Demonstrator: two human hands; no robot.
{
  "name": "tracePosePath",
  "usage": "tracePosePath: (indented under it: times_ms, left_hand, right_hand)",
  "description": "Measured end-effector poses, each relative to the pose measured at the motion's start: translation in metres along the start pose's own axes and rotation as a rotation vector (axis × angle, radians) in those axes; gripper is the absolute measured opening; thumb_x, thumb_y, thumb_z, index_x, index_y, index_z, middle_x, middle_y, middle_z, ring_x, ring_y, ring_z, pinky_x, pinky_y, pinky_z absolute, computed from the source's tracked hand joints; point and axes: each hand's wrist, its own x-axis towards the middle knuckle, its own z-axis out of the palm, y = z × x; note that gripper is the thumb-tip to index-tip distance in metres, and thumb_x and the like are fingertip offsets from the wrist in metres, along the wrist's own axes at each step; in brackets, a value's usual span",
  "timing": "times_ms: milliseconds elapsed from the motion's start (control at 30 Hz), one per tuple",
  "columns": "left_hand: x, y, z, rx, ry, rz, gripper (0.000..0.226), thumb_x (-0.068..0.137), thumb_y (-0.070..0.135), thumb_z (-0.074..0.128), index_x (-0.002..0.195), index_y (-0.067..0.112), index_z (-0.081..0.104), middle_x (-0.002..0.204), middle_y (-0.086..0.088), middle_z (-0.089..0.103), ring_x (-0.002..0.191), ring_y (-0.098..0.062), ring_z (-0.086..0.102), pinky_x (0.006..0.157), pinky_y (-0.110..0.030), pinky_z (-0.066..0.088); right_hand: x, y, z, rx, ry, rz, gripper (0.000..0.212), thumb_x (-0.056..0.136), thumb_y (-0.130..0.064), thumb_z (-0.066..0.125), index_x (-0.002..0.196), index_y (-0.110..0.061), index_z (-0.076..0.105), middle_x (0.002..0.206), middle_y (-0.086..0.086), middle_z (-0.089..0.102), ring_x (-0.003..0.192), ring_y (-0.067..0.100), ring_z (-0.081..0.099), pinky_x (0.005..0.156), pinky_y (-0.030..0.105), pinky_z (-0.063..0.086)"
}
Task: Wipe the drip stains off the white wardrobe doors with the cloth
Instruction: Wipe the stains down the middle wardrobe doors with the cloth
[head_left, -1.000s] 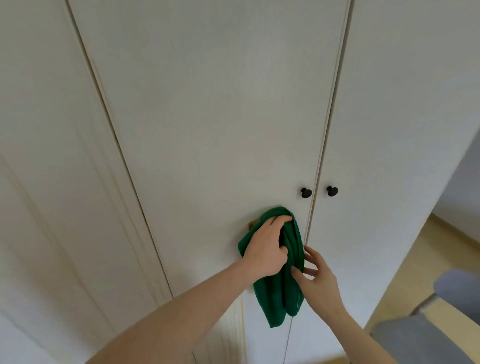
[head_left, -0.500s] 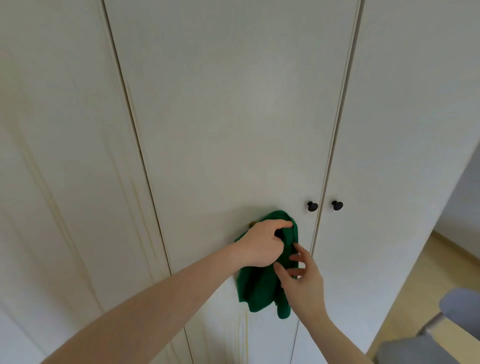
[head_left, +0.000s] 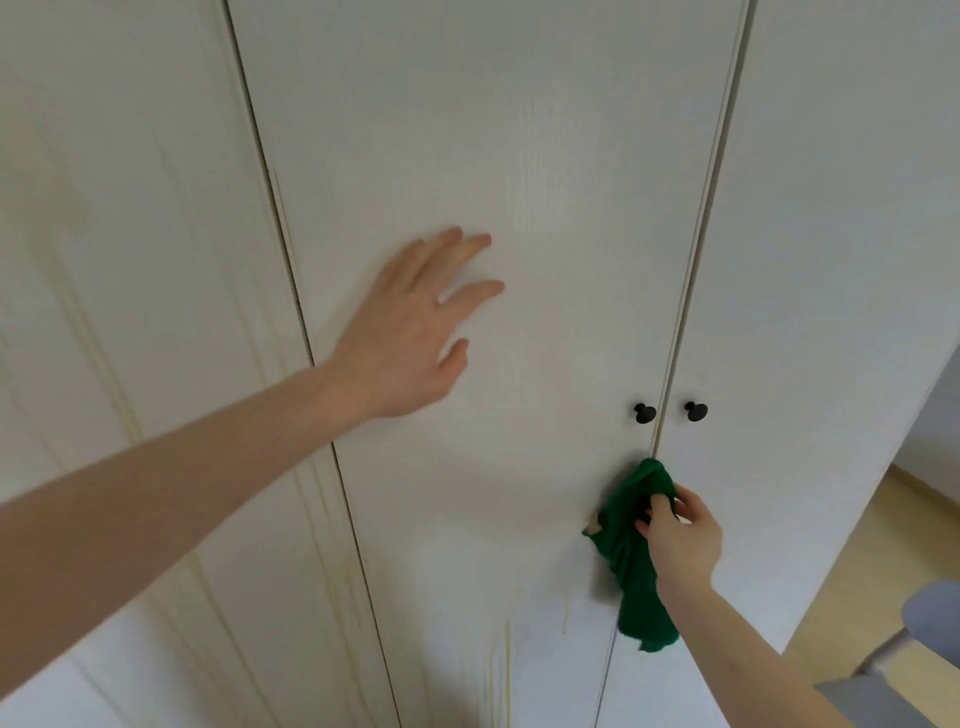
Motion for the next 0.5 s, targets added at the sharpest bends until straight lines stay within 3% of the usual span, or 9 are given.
tracePosePath:
  times_ms: [100, 200, 300, 433, 500]
  left_hand:
    - [-0.008, -0.029, -0.002, 0.191, -0.007, -0.019, 0.072, 0.091, 0.04, 0.059, 0.156, 0.02, 0.036, 0.167, -0.011, 0.016, 0.155, -0.036, 0.01, 0.123, -0.058, 0.012]
    - [-0.019, -0.041, 0.01, 0.326, -0.044, 0.014, 0.08, 0.095, 0.051, 0.053, 0.161, 0.021, 0.02, 0.169, -0.011, 0.007, 0.156, -0.036, 0.001, 0.124, -0.059, 0.006]
    - [-0.02, -0.043, 0.019, 0.346, -0.001, 0.017, 0.08, 0.097, 0.054, 0.049, 0.162, 0.021, 0.017, 0.169, -0.01, 0.006, 0.156, -0.036, 0.002, 0.124, -0.059, 0.005]
    - [-0.019, -0.043, 0.026, 0.353, 0.055, 0.021, 0.077, 0.097, 0.055, 0.047, 0.161, 0.02, 0.02, 0.169, -0.011, 0.01, 0.155, -0.037, 0.006, 0.123, -0.061, 0.006]
    - [-0.019, -0.044, 0.028, 0.352, 0.06, 0.026, 0.077, 0.097, 0.055, 0.045, 0.161, 0.02, 0.021, 0.169, -0.011, 0.011, 0.155, -0.038, 0.006, 0.123, -0.061, 0.006]
  right_hand:
    - [-0.007, 0.005, 0.017, -0.056, 0.001, 0.009, 0.018, 0.096, -0.02, 0.064, 0.111, -0.028, 0.059, 0.109, 0.002, 0.068, 0.097, 0.029, 0.069, 0.091, 0.049, 0.058]
    - [-0.024, 0.011, 0.042, -0.028, 0.001, 0.048, 0.023, 0.096, -0.019, 0.066, 0.114, -0.023, 0.051, 0.11, 0.003, 0.063, 0.098, 0.027, 0.063, 0.081, 0.04, 0.051]
    - [-0.046, 0.022, 0.064, -0.025, -0.027, 0.051, 0.02, 0.097, -0.02, 0.066, 0.112, -0.021, 0.053, 0.108, 0.004, 0.063, 0.097, 0.026, 0.061, 0.083, 0.039, 0.05]
    - [-0.085, 0.033, 0.094, -0.017, -0.109, 0.033, 0.017, 0.097, -0.018, 0.064, 0.11, -0.019, 0.052, 0.098, 0.001, 0.06, 0.088, 0.021, 0.06, 0.066, 0.029, 0.045]
    - [-0.109, 0.036, 0.113, -0.009, -0.166, 0.034, 0.017, 0.095, -0.016, 0.067, 0.105, -0.02, 0.053, 0.096, 0.003, 0.061, 0.086, 0.02, 0.06, 0.065, 0.028, 0.046]
